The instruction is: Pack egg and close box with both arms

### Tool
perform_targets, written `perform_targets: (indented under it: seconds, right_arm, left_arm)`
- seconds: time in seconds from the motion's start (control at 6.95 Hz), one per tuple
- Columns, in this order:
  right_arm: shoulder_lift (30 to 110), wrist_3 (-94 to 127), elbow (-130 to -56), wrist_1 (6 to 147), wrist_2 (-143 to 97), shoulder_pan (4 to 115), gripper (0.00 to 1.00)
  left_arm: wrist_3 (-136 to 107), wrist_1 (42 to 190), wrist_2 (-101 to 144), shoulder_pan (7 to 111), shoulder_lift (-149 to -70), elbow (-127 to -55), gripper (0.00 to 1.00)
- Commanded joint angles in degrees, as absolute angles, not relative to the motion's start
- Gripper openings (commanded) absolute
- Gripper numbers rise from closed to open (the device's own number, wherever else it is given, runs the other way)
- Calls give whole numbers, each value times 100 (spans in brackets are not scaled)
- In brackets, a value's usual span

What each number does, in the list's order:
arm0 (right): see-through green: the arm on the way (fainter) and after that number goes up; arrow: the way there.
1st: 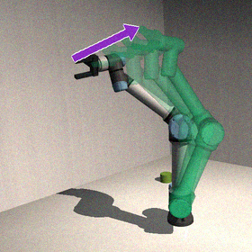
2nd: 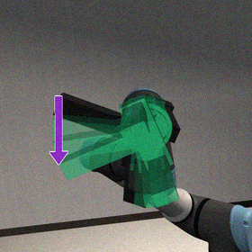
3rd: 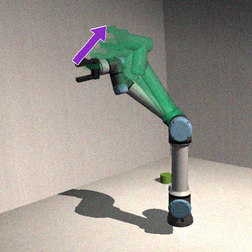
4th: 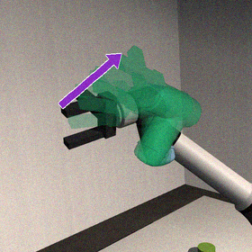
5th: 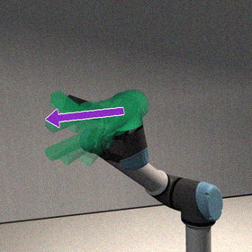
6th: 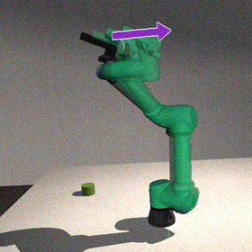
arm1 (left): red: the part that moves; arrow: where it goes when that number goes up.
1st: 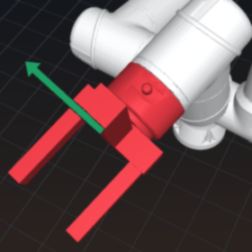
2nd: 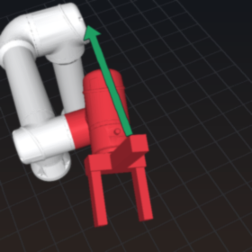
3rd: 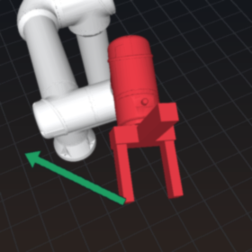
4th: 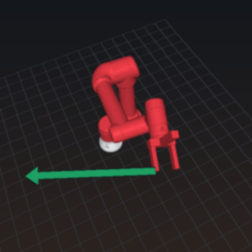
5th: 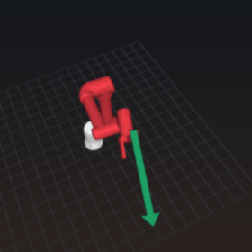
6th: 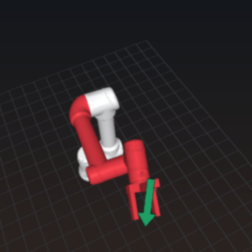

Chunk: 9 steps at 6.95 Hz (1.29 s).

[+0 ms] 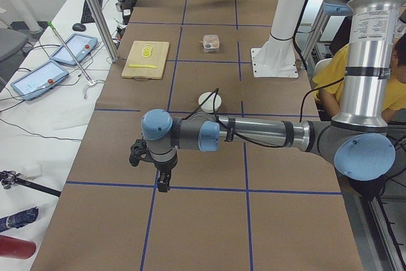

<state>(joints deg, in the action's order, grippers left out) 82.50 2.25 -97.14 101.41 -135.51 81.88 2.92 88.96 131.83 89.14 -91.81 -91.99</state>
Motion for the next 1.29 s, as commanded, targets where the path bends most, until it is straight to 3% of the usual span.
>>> perform_targets:
  seconds: [0.0, 0.29, 1.15]
  right_arm:
    - [8244, 228, -9616, 9899, -13553, 8183, 100]
    - [8235, 237, -9274, 9362, -13553, 8165, 100]
    - [8183, 220, -9273, 9325, -13518, 8174, 100]
  left_arm:
    - [299, 8921, 13184, 8903, -9193, -9202, 100]
    - [273, 9236, 13175, 8903, -9185, -9167, 100]
    - [281, 9237, 13192, 8903, -9246, -9220, 100]
